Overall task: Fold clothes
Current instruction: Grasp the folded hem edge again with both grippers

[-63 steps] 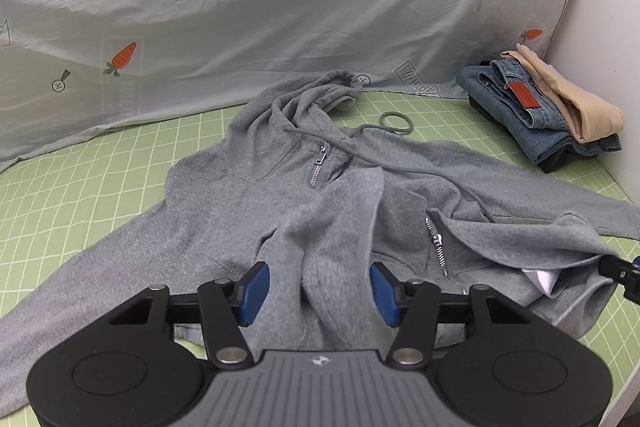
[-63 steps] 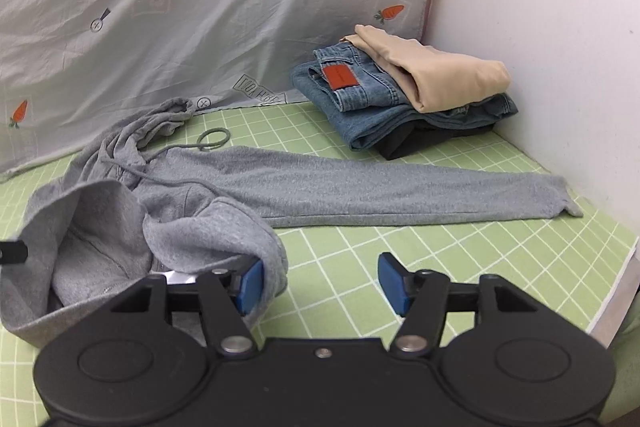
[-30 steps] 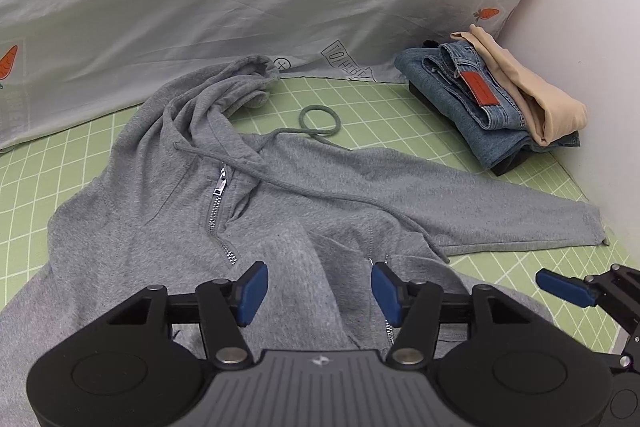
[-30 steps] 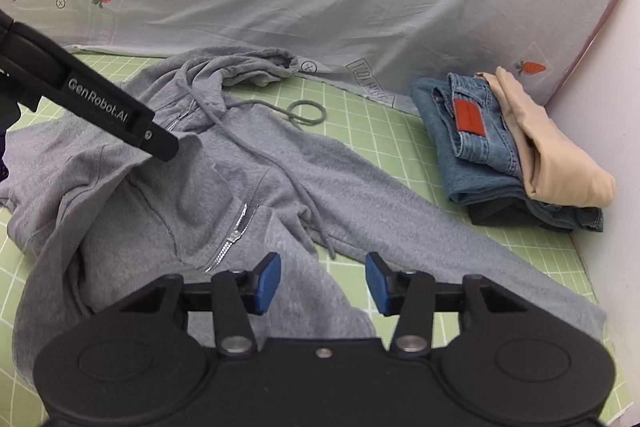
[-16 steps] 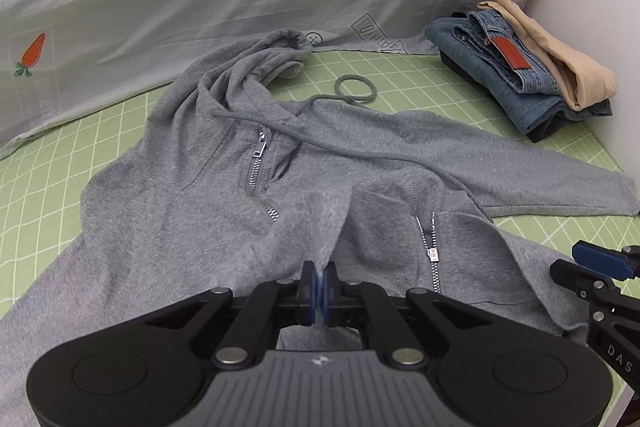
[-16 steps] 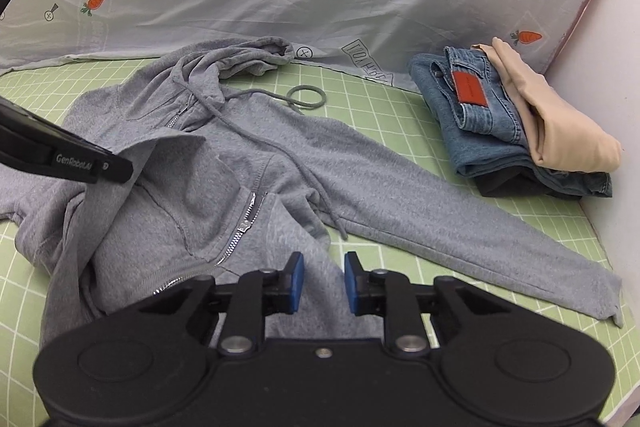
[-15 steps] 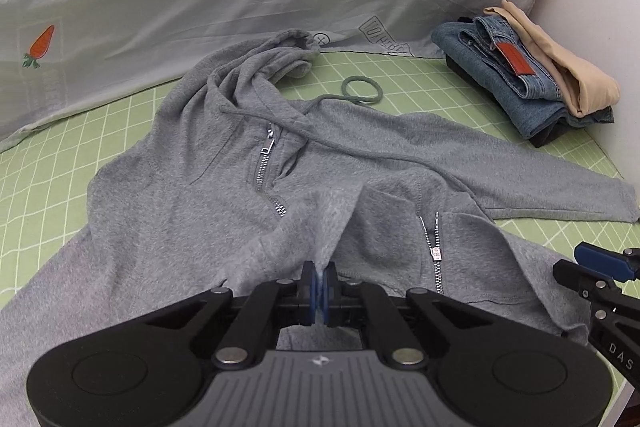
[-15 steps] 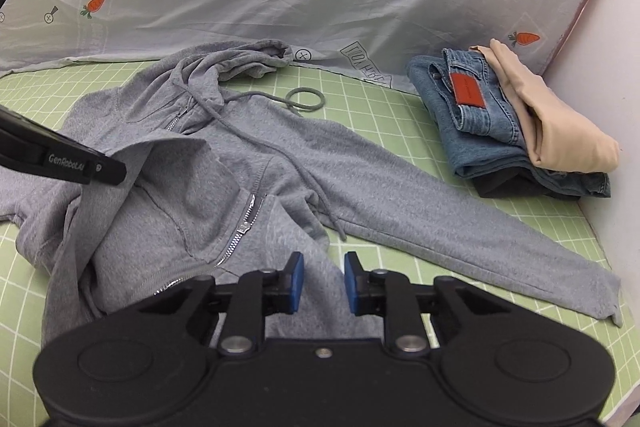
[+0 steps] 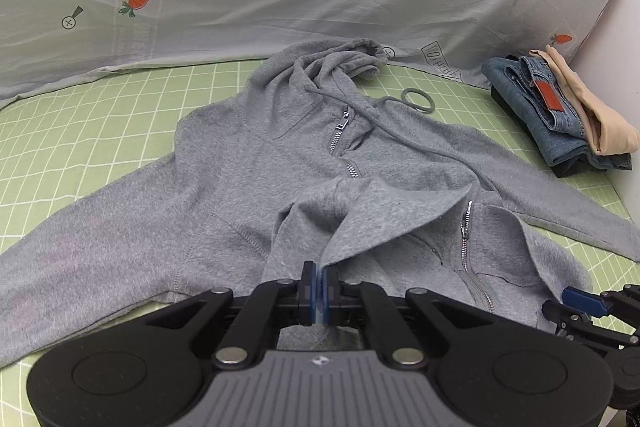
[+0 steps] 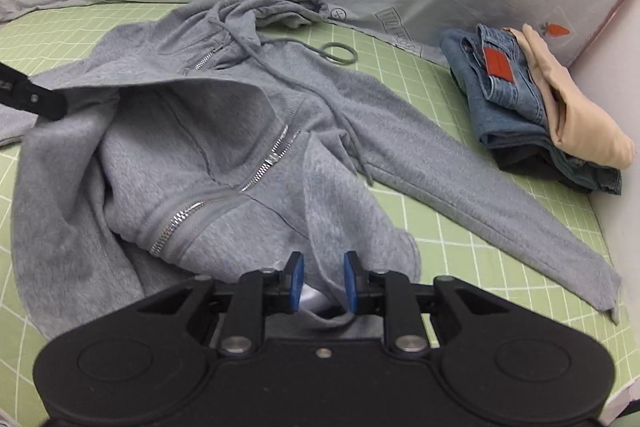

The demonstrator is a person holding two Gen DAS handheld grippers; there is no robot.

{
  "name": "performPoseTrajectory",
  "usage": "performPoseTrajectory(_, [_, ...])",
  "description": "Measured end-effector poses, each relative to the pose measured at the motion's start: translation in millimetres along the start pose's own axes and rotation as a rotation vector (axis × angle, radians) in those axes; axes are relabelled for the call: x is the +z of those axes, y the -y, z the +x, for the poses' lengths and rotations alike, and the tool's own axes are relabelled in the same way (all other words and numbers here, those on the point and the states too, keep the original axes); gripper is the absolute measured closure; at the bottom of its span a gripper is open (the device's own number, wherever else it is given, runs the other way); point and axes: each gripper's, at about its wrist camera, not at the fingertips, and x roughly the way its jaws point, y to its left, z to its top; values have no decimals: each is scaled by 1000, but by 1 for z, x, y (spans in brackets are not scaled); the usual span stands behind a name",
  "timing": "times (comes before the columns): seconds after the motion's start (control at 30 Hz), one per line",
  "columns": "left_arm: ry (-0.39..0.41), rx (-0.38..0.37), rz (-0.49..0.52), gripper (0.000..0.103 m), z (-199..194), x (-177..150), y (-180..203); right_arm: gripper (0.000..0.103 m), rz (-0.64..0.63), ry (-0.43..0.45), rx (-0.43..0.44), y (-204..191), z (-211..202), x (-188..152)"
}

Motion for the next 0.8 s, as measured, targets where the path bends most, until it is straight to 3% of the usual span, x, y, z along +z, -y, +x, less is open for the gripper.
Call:
performPoseTrajectory(0.13, [1,44,-50,103,-15,-18,-9,83,1,-47,-18,4,6,-11])
performPoseTrajectory(0.2, [-3,73,-84,103,-22,-29,-14,91,-10,-30,-23,8,-1,-18])
performPoseTrajectory(0.23, [-9,83,-108,103,-25,-36,-17,101,-15,-22,-26,10,-5,-22])
performPoseTrajectory(0.43, [-12,48,-262,102,-51,-63,-28,102,-37,33,-27,25,-29,-38])
performPoseTrajectory(0.63, [21,29,-200,79,-53,-49,-1,102,22,53,-2,39,-38,-50])
performPoseTrajectory(0.8, [27,11,-115,72,-45,-32,25,99,110,20,27,54,-27,-50])
